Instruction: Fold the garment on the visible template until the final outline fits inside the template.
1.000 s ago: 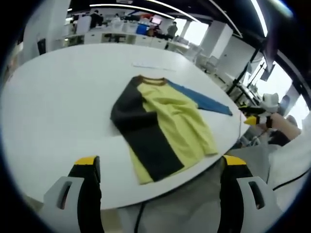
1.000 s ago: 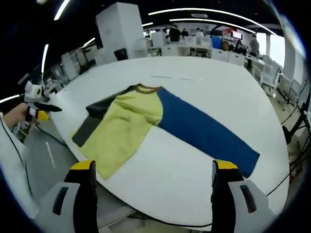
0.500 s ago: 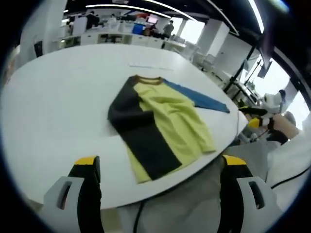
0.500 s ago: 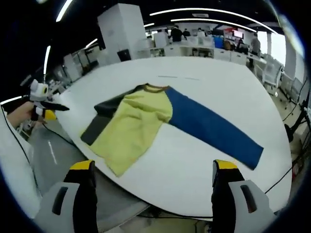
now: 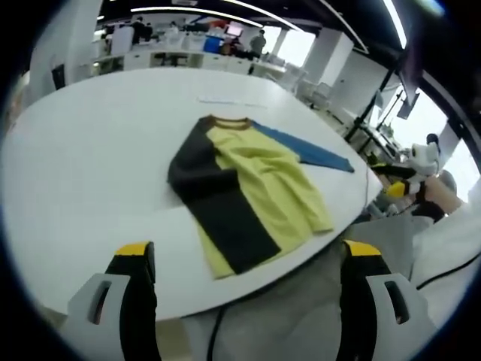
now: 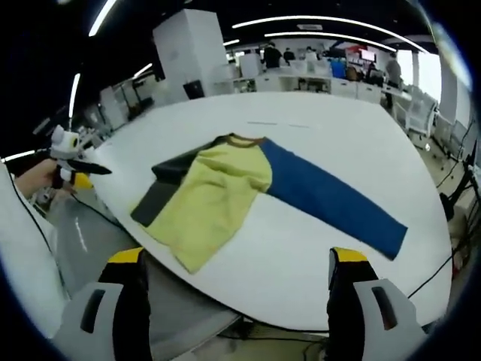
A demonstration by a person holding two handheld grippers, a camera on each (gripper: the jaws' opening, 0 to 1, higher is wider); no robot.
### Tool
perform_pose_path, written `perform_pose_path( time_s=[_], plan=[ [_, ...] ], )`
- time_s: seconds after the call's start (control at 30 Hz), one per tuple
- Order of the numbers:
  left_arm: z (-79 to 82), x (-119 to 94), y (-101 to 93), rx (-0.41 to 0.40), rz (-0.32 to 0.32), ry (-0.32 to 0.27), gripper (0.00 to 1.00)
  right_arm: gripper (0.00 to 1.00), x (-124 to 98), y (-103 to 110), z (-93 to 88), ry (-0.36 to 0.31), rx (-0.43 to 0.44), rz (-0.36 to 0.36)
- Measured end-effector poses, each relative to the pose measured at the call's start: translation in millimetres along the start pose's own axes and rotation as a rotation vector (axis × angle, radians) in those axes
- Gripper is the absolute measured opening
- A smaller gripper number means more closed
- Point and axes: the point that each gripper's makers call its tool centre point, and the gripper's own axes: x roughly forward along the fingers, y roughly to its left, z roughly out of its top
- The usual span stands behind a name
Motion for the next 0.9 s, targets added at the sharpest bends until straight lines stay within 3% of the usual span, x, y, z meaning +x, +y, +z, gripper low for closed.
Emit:
perform_pose_path(
  time_s=[0.9],
  plan=[
    [-4.5, 5.4, -6.5, 0.023, -0.018, 0.015, 0.98, 1.0, -2.8, 1.6, -6.6, -0.001, 0.016, -0.009]
  ],
)
